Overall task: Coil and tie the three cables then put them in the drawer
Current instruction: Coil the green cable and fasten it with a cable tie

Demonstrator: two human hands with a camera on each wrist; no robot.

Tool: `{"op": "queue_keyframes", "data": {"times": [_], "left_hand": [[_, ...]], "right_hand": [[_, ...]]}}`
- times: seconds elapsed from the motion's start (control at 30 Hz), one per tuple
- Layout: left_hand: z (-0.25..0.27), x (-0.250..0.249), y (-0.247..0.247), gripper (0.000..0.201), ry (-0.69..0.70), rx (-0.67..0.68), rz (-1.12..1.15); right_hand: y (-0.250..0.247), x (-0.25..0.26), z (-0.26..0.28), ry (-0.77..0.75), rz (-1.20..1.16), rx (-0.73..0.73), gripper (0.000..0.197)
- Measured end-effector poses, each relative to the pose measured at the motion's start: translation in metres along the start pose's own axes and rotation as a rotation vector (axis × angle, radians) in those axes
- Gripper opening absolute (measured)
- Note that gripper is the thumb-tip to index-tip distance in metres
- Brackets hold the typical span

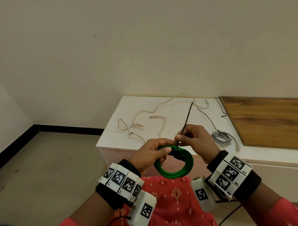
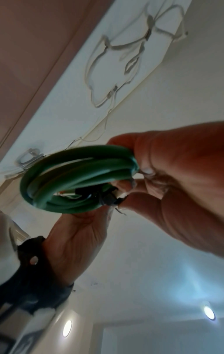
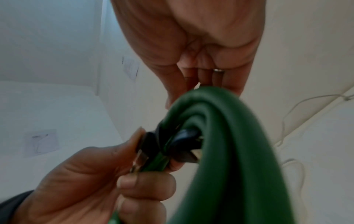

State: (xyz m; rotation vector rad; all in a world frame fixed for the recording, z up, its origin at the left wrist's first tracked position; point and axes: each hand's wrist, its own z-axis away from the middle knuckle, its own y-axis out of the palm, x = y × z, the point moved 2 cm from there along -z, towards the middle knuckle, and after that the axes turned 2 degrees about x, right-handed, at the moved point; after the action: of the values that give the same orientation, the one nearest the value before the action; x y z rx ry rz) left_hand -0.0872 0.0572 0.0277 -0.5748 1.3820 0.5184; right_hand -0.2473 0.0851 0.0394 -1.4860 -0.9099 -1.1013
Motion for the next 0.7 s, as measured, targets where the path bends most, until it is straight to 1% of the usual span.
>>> {"op": "queue_keyframes", "data": {"times": [0.07,0.13,0.3,0.37,0.43,0.47,0.53,0.6,0.7], "left_hand": [[0.002,-0.002,-0.001,0.026,-0.028,0.024,0.018],[0.003,-0.004,-0.001,0.025,-0.052,0.013,0.022],[0.002,-0.006,0.001,0.022,-0.095,-0.131,0.066],[0.004,-0.005,0.001,0.023,-0.088,-0.177,0.064],[0.006,-0.004,0.001,0.026,-0.067,-0.208,0.043],[0.008,-0.003,0.001,0.027,-0.051,-0.215,0.024],[0.01,-0.002,0.002,0.028,-0.009,-0.207,-0.033],[0.011,-0.002,0.005,0.025,0.028,-0.168,-0.076],[0.008,-0.004,0.011,0.022,0.059,-0.122,-0.131]], "right_hand": [[0.0,0.002,0.0,-0.025,0.047,-0.035,0.019],[0.0,0.006,0.001,-0.06,0.101,-0.068,0.018],[0.009,0.025,0.015,-0.232,0.311,-0.12,0.014],[0.015,0.028,0.021,-0.297,0.402,-0.115,0.018],[0.022,0.028,0.024,-0.325,0.443,-0.091,0.025],[0.023,0.027,0.023,-0.316,0.437,-0.085,0.027],[0.022,0.024,0.019,-0.246,0.359,-0.091,0.026],[0.016,0.02,0.013,-0.171,0.266,-0.094,0.021],[0.008,0.015,0.008,-0.131,0.197,-0.082,0.018]]}}
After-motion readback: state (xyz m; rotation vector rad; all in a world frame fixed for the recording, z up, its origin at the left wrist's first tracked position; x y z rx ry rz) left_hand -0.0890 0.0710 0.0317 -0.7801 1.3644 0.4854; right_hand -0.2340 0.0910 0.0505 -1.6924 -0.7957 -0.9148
